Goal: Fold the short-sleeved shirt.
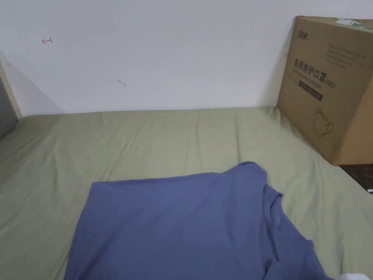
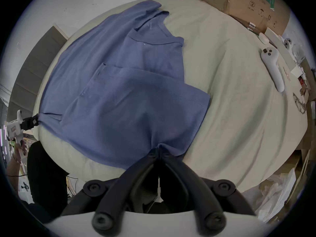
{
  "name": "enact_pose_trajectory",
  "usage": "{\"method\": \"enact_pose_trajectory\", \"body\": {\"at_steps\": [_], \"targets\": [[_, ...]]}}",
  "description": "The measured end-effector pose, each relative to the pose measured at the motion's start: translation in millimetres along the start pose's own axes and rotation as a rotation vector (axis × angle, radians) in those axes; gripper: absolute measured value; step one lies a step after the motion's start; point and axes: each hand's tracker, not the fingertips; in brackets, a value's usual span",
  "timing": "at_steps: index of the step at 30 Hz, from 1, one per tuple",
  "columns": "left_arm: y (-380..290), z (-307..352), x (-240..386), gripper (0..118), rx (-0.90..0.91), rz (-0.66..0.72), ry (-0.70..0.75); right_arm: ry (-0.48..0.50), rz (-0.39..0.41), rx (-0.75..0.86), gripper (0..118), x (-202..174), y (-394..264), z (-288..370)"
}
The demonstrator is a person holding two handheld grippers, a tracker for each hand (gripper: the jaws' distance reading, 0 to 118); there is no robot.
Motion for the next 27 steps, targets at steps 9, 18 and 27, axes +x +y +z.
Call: {"method": "enact_pose_trajectory", "body": {"at_steps": [9,18,27], "targets": [[1.8,4.0,-2.0,39,-0.013,0.000,-0.052,-0.055,0.025,0.017,12,-10.9,-2.8,2.9],[2.1,86.8,14.9,110,0.119,0.087,-0.088,0.024,0.009,0.289,114,-55.4,-9.4,116.5],[-4.6,144.7,42.7,56,0.242,0.096,0.012,0.071,-0.082,0.575,89,-74.9,-7.6,172.2]]}}
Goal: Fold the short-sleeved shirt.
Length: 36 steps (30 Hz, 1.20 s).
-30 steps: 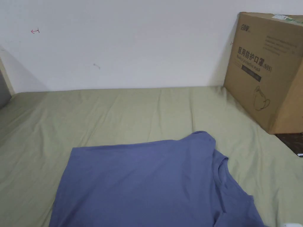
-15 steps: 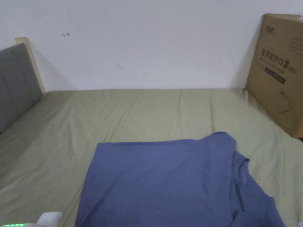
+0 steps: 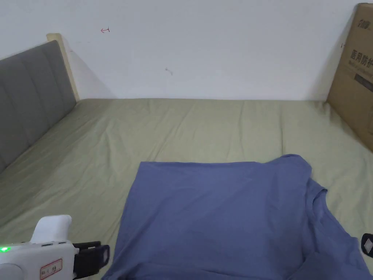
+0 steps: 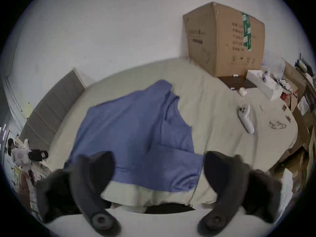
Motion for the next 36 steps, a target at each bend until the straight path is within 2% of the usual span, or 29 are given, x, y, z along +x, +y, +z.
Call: {"method": "enact_pose_trajectory", "body": {"at_steps": [1,2,3,8,9,10,11,12,13,16,20,21,23,26,29,30,31,32,33,34,36], "targets": [[-1.6,0.7,1.4,7,-0.001,0.007,0.003,0.006,-0.009,0.022,40,-1.2,0.7,3.1],[-3.7,1.4,2.0,0,0.003,-0.004,0.034,-0.003,-0.007,0.014,0,-2.7,-0.3,1.5],[-3.3,1.3,0.5,0,-0.001,0.001,0.020,-0.010,-0.007,0.049,0,-4.5,-2.4,1.9],[-6.6,-17.2,-8.5,1,-0.092,-0.001,0.014,0.013,-0.011,-0.001,0,0.3,-6.0,-4.3],[-8.3,-25.0,-10.3,9,-0.127,-0.012,0.011,0.020,-0.013,-0.011,0,2.2,-7.1,-6.3],[-11.5,-35.5,-10.9,46,-0.156,-0.015,0.000,0.027,-0.019,-0.021,0,4.2,-8.9,-9.1],[-13.6,-46.7,-13.3,90,-0.183,-0.009,-0.006,0.030,-0.023,-0.030,0,4.7,-9.2,-8.8],[-16.8,-60.3,-13.9,118,-0.221,-0.002,0.004,0.033,-0.028,-0.046,0,6.3,-11.1,-12.3],[-22.1,-73.8,-14.1,112,-0.269,-0.010,0.001,0.035,-0.032,-0.061,0,7.7,-13.4,-15.6],[-25.1,-91.2,-9.4,112,-0.293,-0.069,0.035,0.041,-0.040,-0.084,0,8.1,-20.5,-19.0],[-23.7,-111.1,-8.1,109,-0.319,-0.096,0.009,0.035,-0.047,-0.112,0,12.2,-28.9,-26.4],[-23.2,-110.2,-6.9,96,-0.316,-0.096,0.004,0.031,-0.052,-0.118,0,14.3,-30.4,-28.2],[-25.2,-104.4,-5.1,2,-0.284,-0.155,0.098,0.023,-0.072,-0.127,0,19.5,-33.2,-29.7],[-23.1,-85.0,-5.1,0,-0.254,-0.118,0.034,0.023,-0.096,-0.137,0,31.0,-34.8,-32.0],[-25.5,-61.1,-0.4,0,-0.184,-0.115,0.036,-0.031,-0.070,-0.159,0,41.3,-38.3,-37.3],[-24.1,-56.6,0.7,0,-0.175,-0.114,0.028,-0.040,-0.064,-0.168,13,45.0,-39.7,-40.1],[-24.5,-49.9,3.1,0,-0.158,-0.119,0.020,-0.054,-0.058,-0.193,65,52.2,-42.1,-46.6],[-24.9,-44.1,6.4,0,-0.139,-0.124,0.025,-0.071,-0.064,-0.262,109,58.5,-45.9,-57.5],[-25.3,-39.8,9.2,0,-0.125,-0.132,0.029,-0.074,-0.041,-0.292,116,64.6,-49.1,-58.3],[-24.7,-32.4,18.9,0,-0.108,-0.142,0.035,-0.101,-0.100,-0.244,114,71.4,-44.2,-60.8],[-24.8,-25.3,27.2,0,-0.093,-0.161,0.037,-0.108,-0.106,-0.328,114,84.6,-51.3,-79.5]]}}
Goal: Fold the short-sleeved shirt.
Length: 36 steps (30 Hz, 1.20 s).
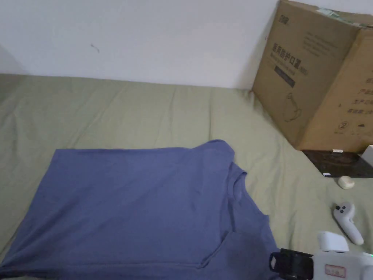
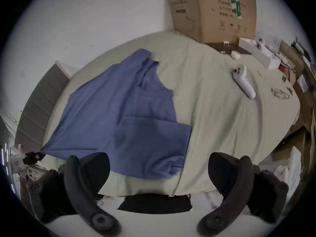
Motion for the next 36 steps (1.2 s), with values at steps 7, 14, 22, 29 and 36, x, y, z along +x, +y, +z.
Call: {"method": "enact_pose_trajectory", "body": {"at_steps": [7,14,22,29,36], "targets": [[7.0,4.2,1.6,0,0.005,-0.005,0.009,-0.076,0.160,-0.142,96,-14.1,-12.7,-52.9],[4.4,1.2,-2.7,0,-0.006,0.024,0.019,-0.026,0.170,-0.104,0,-18.7,-10.9,-22.1],[6.8,1.8,-5.1,0,0.017,0.047,0.034,0.054,0.066,0.024,0,-11.1,4.2,18.8],[58.8,-9.6,-12.5,0,0.072,0.083,0.046,0.093,0.067,0.117,0,-32.1,64.7,36.0],[144.1,-98.8,-32.8,0,-0.068,0.086,0.093,0.065,0.067,0.097,0,-59.5,162.7,-30.1]]}}
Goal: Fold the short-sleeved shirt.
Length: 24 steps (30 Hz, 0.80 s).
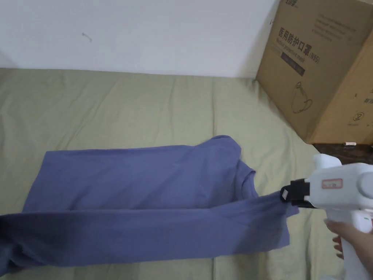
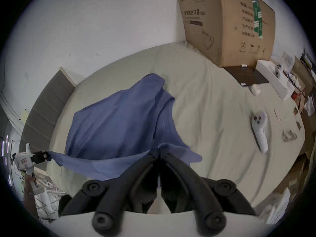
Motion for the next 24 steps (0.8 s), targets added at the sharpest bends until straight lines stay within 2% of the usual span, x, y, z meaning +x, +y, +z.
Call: {"method": "enact_pose_trajectory", "body": {"at_steps": [3,4,7,8,9,10,11,12,13,14,18,19,20,21,22,23,24], "targets": [[25.3,-43.9,-3.7,2,-0.055,0.056,0.000,-0.016,-0.035,-0.043,0,2.0,24.9,-50.0],[31.7,-57.6,-6.8,7,-0.069,0.083,-0.026,-0.026,-0.048,-0.051,0,1.9,29.6,-66.1],[39.4,-87.8,-10.6,38,-0.095,0.116,-0.020,-0.063,-0.067,-0.066,0,3.2,34.4,-101.5],[39.8,-94.0,-12.5,38,-0.103,0.121,-0.016,-0.078,-0.069,-0.061,0,1.8,33.4,-106.0],[38.6,-96.8,-14.6,66,-0.108,0.124,-0.014,-0.090,-0.070,-0.048,6,0.0,31.6,-106.5],[33.9,-94.3,-15.2,98,-0.098,0.130,-0.013,-0.100,-0.069,-0.031,36,-2.3,29.0,-104.7],[31.9,-89.5,-16.2,103,-0.058,0.131,-0.002,-0.092,-0.065,-0.024,76,-2.7,24.0,-101.5],[28.6,-84.0,-17.2,101,-0.035,0.130,-0.009,-0.079,-0.062,-0.003,107,-4.6,19.5,-96.2],[24.2,-76.0,-18.9,101,-0.007,0.129,-0.044,-0.072,-0.051,0.083,117,-9.2,17.6,-85.4],[16.3,-64.9,-18.1,101,0.011,0.140,-0.064,-0.062,-0.037,0.042,116,-14.1,11.7,-78.8],[-13.1,-21.8,-18.5,102,0.113,0.156,-0.107,-0.016,0.021,0.061,116,-33.1,-13.0,-41.6],[-21.3,-9.3,-19.6,99,0.127,0.153,-0.120,-0.002,0.036,0.066,115,-35.6,-20.3,-30.7],[-30.1,2.4,-20.6,87,0.145,0.148,-0.138,0.016,0.054,0.087,110,-41.4,-28.4,-18.7],[-36.8,10.6,-20.2,64,0.153,0.147,-0.133,0.041,0.067,0.118,98,-45.9,-34.9,-8.5],[-43.0,16.2,-18.7,21,0.156,0.136,-0.108,0.080,0.074,0.131,58,-50.4,-41.8,2.0],[-48.5,20.5,-17.1,0,0.158,0.115,-0.067,0.102,0.077,0.146,13,-54.5,-47.9,9.9],[-53.5,25.0,-17.6,0,0.171,0.109,-0.068,0.099,0.082,0.139,0,-58.1,-52.3,12.8]]}}
